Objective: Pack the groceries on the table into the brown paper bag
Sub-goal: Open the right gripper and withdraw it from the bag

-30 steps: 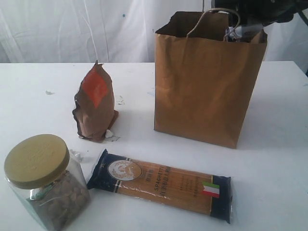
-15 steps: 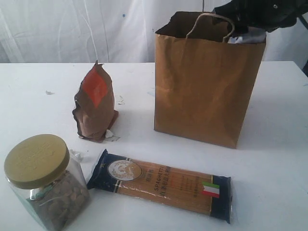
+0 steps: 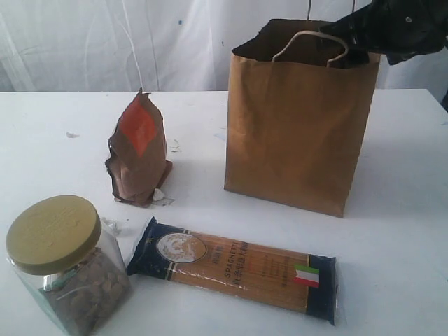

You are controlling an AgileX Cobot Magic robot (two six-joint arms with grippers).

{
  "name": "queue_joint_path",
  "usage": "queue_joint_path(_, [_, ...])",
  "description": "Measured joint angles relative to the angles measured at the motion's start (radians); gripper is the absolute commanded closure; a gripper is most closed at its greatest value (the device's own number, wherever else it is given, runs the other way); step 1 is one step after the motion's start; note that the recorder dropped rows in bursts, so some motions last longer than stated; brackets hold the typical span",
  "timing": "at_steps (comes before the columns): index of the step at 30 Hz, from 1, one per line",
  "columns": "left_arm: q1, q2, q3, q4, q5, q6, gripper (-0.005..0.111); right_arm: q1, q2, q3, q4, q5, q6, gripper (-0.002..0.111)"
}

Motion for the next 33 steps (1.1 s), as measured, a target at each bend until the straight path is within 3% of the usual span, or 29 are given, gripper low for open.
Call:
queue_joint_path(7, [0.000,0.000,0.000,0.000,0.000,0.000,0.107,0.000,0.000,0.000,0.001,-0.019,-0.027,0.075])
queue_joint_path(15, [0.000,0.000,0.000,0.000,0.000,0.000,0.107,0.000,-0.080,0.002,-0.062,-0.146,-0.018,0.090])
queue_joint_path(21, [0.000,0.000,0.000,0.000,0.000,0.000,0.107,0.000,-0.165,0.002,-0.347,-0.183,0.119,0.108])
queue_joint_path(23, [0.000,0.000,0.000,0.000,0.000,0.000,0.107,-0.008,-0.176,0.002,-0.486,-0.175,0.191,0.108])
queue_joint_path(28, [0.000,0.000,0.000,0.000,0.000,0.000,0.107,-0.133,-0.161,0.002,-0.606,-0.165,0.243,0.108])
queue_joint_path(33, [0.000,0.000,0.000,0.000,0.000,0.000,0.107,-0.338,-0.112,0.059,-0.402,-0.133,0.259,0.108])
